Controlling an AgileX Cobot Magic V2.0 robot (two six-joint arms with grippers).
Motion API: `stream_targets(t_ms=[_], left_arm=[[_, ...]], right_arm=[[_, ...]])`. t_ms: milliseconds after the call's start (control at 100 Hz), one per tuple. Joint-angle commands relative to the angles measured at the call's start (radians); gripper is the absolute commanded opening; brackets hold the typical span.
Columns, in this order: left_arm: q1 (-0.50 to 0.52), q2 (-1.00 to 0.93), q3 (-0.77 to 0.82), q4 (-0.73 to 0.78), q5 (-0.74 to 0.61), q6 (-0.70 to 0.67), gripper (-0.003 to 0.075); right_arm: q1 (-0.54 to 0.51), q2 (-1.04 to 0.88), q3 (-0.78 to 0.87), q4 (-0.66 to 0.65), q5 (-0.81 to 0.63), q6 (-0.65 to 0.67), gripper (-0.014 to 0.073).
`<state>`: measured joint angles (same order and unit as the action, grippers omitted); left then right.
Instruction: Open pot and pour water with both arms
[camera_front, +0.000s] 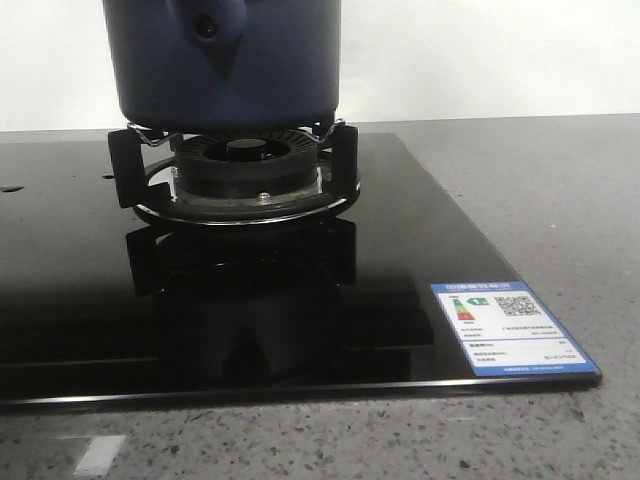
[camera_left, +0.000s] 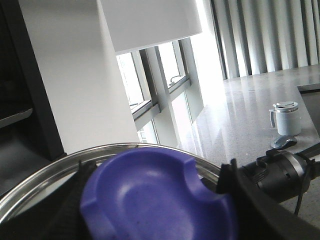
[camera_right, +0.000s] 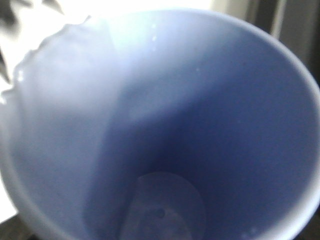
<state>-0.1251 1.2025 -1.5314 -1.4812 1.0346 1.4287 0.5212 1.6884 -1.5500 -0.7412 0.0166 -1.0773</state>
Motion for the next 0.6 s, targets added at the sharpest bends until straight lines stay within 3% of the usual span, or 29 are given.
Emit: stream_targets(t_ms=[0,310,490,590], left_arm=[[0.001,-0.027,-0.033,-0.092,-0.025,-0.006,0.0347],[0.001,-0.027,-0.033,-0.072,-0.022,-0.006,0.0347],[0.001,-0.027,-0.033,-0.066,-0.024,-0.006,0.0347],[0.001,-0.027,-0.033,-0.066,-0.024,-0.006,0.0347]], right_arm=[[-0.007,-0.048,-0.042,-0.089,-0.104,-0.003,0.0309],[-0.007,-0.048,-0.081,-0.22,-0.075,-0.003,0.0309],[-0.007,-0.048,-0.131,-0.216,-0.075,-0.003,0.0309],[-0.007,-0.048,-0.133,-0.129,-0.063,0.034,0.0309]])
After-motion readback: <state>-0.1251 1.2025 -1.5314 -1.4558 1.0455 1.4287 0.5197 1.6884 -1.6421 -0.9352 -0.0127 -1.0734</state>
